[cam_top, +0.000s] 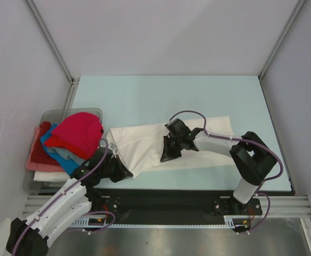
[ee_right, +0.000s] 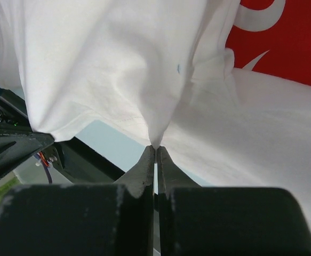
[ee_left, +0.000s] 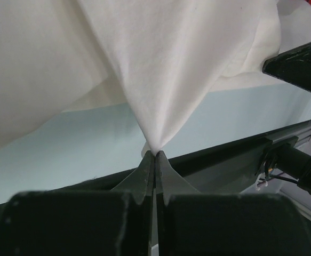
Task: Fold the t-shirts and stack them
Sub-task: Fold the tshirt
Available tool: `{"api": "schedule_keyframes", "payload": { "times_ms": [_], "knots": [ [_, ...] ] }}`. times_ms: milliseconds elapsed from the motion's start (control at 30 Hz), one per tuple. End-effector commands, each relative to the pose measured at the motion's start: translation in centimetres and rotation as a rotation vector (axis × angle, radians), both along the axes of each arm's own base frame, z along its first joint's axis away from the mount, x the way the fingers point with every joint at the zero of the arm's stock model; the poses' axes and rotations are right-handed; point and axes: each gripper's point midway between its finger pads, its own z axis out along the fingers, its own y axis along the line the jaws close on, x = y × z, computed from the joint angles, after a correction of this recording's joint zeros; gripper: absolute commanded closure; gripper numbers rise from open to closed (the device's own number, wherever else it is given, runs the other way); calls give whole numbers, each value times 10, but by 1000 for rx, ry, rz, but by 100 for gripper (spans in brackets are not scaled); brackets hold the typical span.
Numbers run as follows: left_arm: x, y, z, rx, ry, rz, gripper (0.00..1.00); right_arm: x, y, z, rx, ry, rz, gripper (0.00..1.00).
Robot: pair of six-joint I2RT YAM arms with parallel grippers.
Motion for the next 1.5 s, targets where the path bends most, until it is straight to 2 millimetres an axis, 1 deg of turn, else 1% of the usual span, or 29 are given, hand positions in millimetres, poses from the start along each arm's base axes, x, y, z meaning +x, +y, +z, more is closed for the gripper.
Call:
{"api": "schedule_keyframes", "payload": {
  "times_ms": [0, 67, 167, 200, 267, 300, 433, 500, 600, 700, 733, 767, 800, 833, 900, 1067, 1167, 1233, 1267, 1300, 1333, 1367, 1400, 1433, 1467],
  "knots": [
    [-10, -12, 3, -66, 66, -33, 100, -1, 1, 6, -5, 6, 29, 100],
    [-9, -12, 1, -69, 78, -39, 100, 0, -1, 6, -9, 10, 23, 100],
    [0, -8, 8, -62, 65, -28, 99, -1, 0, 9, 12, 34, 28, 99],
    [5, -7, 14, -64, 51, -24, 99, -4, 0, 8, 24, 61, 35, 100],
    [11, 1, 16, -56, 50, -2, 100, -3, 0, 10, 32, 86, 26, 100],
    [16, 4, 22, -73, 42, 13, 100, -5, 1, 11, 46, 107, 33, 100],
    [19, 9, 23, -91, 57, 14, 100, -5, 4, 16, 96, 155, 40, 99],
    [20, 8, 23, -99, 62, 6, 100, -2, 4, 19, 96, 169, 49, 99],
    [18, 6, 23, -114, 74, -3, 100, -2, 2, 17, 69, 187, 54, 99],
    [16, 6, 21, -115, 81, -4, 100, -5, 0, 14, 57, 201, 65, 96],
    [18, 6, 20, -123, 81, 3, 100, -5, 0, 13, 59, 207, 68, 95],
    [16, 4, 21, -149, 93, -8, 100, -5, 0, 12, 64, 218, 67, 94],
    [16, 3, 19, -159, 100, -6, 100, -5, 1, 14, 80, 232, 75, 95],
    [17, 3, 19, -164, 108, -7, 99, -2, 2, 16, 89, 227, 76, 94],
    [18, 1, 22, -173, 108, -19, 100, -3, -1, 15, 73, 238, 78, 94],
    [22, 5, 23, -181, 102, -5, 99, -3, -5, 11, 62, 251, 79, 94],
    [20, 9, 20, -167, 115, -16, 99, -4, -7, 6, 47, 250, 73, 94],
    [21, 11, 21, -153, 101, -12, 93, -3, -10, 1, 19, 245, 65, 92],
    [23, 13, 21, -139, 92, 0, 89, -2, -12, -1, 0, 232, 62, 87],
    [24, 15, 26, -131, 64, 5, 78, -3, -12, -3, -9, 231, 61, 83],
    [25, 19, 26, -110, 56, 20, 71, -2, -12, -3, -15, 223, 61, 80],
    [30, 22, 32, -87, 25, 23, 65, -1, -13, -5, -28, 212, 58, 76],
    [26, 26, 34, -63, 29, 27, 53, -1, -13, -4, -34, 202, 57, 73],
    [29, 34, 34, -13, 15, 51, 48, 0, -14, -4, -43, 194, 52, 71],
    [30, 39, 43, 18, -7, 53, 37, 4, -15, -1, -46, 172, 45, 71]
  ]
}}
